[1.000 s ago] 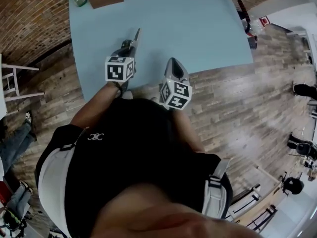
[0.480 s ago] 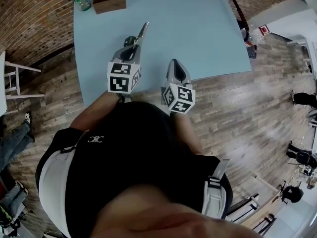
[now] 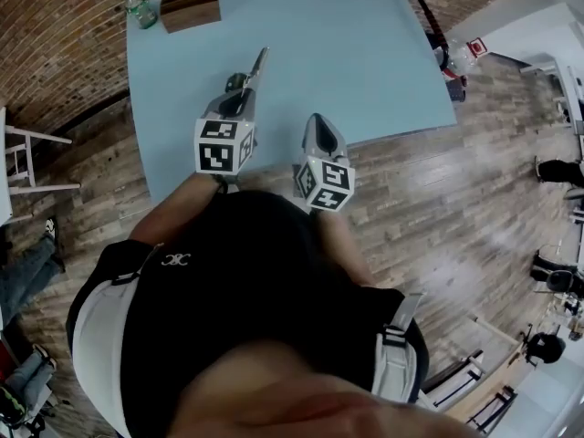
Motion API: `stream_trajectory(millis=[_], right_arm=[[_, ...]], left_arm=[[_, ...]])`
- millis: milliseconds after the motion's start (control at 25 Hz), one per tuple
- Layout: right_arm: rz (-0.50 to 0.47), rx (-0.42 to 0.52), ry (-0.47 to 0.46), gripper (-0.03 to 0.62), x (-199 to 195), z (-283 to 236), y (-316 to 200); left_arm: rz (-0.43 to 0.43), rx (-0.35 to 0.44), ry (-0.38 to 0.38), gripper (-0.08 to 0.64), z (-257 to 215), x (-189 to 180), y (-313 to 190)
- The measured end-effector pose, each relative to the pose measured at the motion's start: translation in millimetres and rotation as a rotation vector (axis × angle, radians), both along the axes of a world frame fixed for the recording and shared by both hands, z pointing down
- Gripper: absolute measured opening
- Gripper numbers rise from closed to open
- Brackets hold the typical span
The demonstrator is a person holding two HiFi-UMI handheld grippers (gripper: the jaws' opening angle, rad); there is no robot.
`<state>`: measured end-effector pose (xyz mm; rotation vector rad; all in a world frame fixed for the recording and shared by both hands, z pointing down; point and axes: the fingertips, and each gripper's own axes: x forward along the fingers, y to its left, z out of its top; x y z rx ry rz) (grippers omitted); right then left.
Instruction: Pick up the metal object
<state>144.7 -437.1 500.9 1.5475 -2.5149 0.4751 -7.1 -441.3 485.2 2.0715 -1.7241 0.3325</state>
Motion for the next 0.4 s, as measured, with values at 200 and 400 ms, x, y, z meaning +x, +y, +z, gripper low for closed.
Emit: stream_trajectory(millis=[200,400], right_arm=[[0.003,-0.004,-0.003,0.012,3.5,2.2,3.2],[-0.001,-0.014,0.004,0.012,1.8,6.1,3.2]], left_arm=[[0.005,-0.006,0.000,0.002,1.2,3.8,1.5],[0.004,-0.027,-0.001,0.002,6.4,2.7,2.7]])
